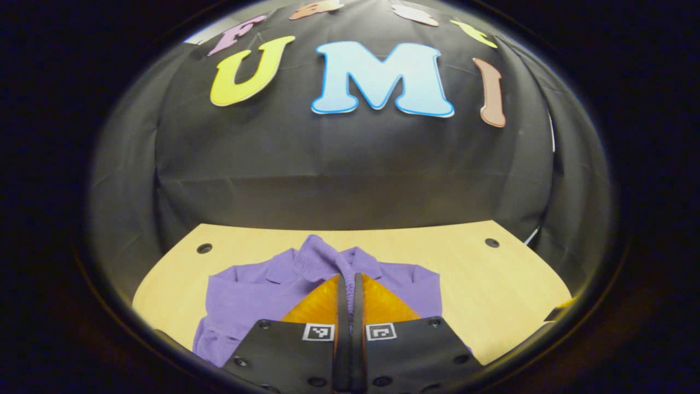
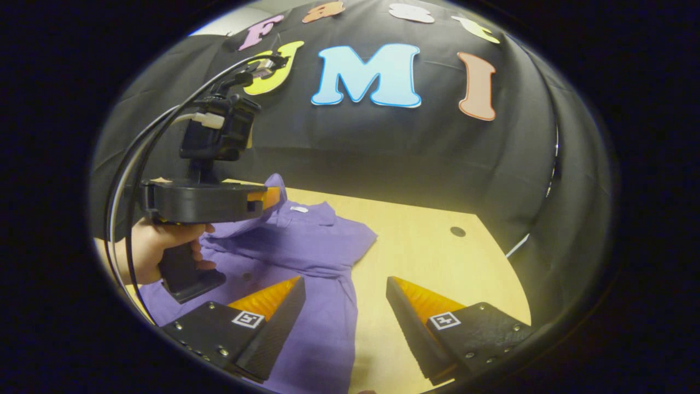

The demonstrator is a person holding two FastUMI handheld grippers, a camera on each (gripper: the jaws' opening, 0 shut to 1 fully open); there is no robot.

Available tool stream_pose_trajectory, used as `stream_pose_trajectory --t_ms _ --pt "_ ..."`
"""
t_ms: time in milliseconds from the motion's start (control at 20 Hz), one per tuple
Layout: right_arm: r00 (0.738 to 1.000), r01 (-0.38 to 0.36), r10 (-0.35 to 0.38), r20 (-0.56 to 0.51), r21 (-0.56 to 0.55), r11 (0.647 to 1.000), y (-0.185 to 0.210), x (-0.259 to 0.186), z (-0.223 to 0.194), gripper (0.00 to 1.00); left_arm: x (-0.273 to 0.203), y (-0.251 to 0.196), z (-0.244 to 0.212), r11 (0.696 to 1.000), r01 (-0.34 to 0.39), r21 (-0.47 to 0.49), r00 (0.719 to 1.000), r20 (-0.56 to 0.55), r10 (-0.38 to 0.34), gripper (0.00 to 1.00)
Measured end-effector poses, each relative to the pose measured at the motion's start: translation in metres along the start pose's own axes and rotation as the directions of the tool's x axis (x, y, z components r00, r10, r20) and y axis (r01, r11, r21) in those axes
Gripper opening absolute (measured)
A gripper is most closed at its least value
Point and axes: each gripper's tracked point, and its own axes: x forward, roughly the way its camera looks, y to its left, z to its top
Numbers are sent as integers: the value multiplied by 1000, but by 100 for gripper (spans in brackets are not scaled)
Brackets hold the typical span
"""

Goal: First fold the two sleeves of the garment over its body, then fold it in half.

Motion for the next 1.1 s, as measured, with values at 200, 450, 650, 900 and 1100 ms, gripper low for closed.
stream_pose_trajectory --t_ms 200,450,650,900,1100 --pt "999 39 -39 -15 32 999 -5 0 -4 94 14 -23 -18 997 73 5 996 -53 -73 7" --pt "996 81 -80 -41 43 996 -8 -6 -12 94 5 -41 -23 979 192 -60 978 -68 -196 16" --pt "993 110 -107 -57 54 992 -8 -13 -21 94 -23 -31 -17 975 217 -57 975 -37 -219 67" --pt "988 134 -127 -91 74 988 0 -26 -48 94 -73 10 -25 979 195 -63 980 -19 -197 96" --pt "976 149 -133 -175 80 986 8 -38 -88 94 -123 58 -58 986 152 -61 985 -72 -157 98"
